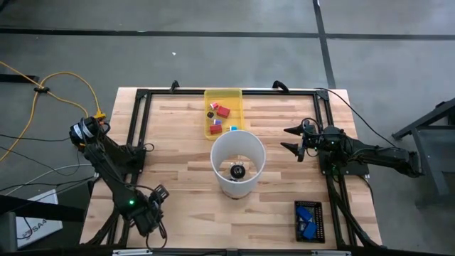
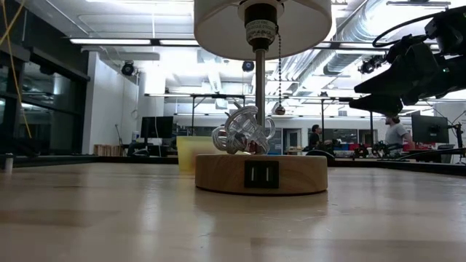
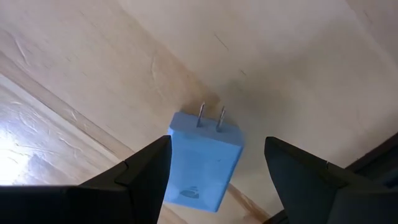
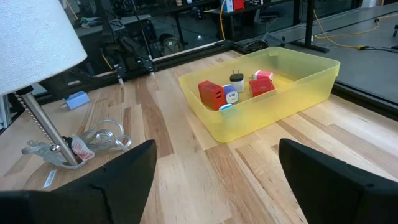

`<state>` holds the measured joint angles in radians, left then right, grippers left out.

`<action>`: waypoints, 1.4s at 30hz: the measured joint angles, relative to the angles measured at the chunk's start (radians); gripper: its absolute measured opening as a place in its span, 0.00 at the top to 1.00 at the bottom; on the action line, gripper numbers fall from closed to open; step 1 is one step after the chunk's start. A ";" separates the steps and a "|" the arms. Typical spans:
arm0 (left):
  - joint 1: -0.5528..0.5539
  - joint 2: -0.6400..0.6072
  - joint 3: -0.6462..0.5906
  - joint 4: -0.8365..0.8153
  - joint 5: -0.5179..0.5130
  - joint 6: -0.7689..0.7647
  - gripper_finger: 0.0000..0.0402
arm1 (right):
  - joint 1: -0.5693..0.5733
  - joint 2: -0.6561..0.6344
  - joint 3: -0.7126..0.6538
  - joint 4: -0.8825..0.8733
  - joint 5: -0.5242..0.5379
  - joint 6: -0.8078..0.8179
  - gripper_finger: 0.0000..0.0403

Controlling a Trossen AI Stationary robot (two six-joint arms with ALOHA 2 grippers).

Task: Pick & Place Office items
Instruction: Put the blue charger adapter into the yellow bin

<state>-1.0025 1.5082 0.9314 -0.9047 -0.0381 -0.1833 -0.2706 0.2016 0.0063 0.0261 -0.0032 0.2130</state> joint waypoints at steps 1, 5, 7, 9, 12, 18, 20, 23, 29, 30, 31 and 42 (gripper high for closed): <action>-0.004 0.000 0.000 0.000 -0.005 0.000 0.38 | 0.000 0.000 0.000 0.000 0.000 0.000 0.19; -0.009 0.000 0.000 0.000 -0.010 -0.008 0.38 | 0.000 0.000 0.000 0.000 0.000 0.000 0.19; -0.009 0.000 0.000 0.000 -0.012 -0.008 0.38 | 0.000 0.000 0.000 0.000 0.000 0.000 0.19; -0.007 0.000 0.000 0.000 -0.012 -0.013 0.38 | 0.000 0.000 0.000 0.000 0.000 0.000 0.19; -0.001 0.000 0.000 0.000 -0.012 -0.024 0.37 | 0.000 0.000 0.000 0.000 0.000 0.000 0.19; -0.001 0.000 0.000 0.000 -0.012 -0.024 0.30 | 0.000 0.000 0.000 0.000 0.000 0.000 0.19; -0.001 0.000 0.000 0.000 -0.010 -0.025 0.27 | 0.000 0.000 0.000 0.000 0.000 0.000 0.19; -0.001 0.000 0.000 0.000 -0.006 -0.016 0.26 | 0.000 0.000 0.000 0.000 0.000 0.000 0.19; -0.001 0.021 0.000 0.000 -0.022 0.009 0.26 | 0.000 0.000 0.000 0.000 0.000 0.000 0.19; -0.001 0.028 0.000 0.001 -0.022 0.012 0.26 | 0.000 0.000 0.000 0.000 0.000 0.000 0.19; -0.001 0.036 0.000 0.000 -0.022 0.016 0.26 | 0.000 0.000 0.000 0.000 0.000 0.000 0.19; -0.001 0.104 0.000 -0.013 -0.023 0.032 0.26 | 0.000 0.000 0.000 0.000 0.000 0.000 0.19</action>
<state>-1.0035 1.6123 0.9314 -0.9177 -0.0611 -0.1512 -0.2704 0.2017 0.0063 0.0261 -0.0032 0.2128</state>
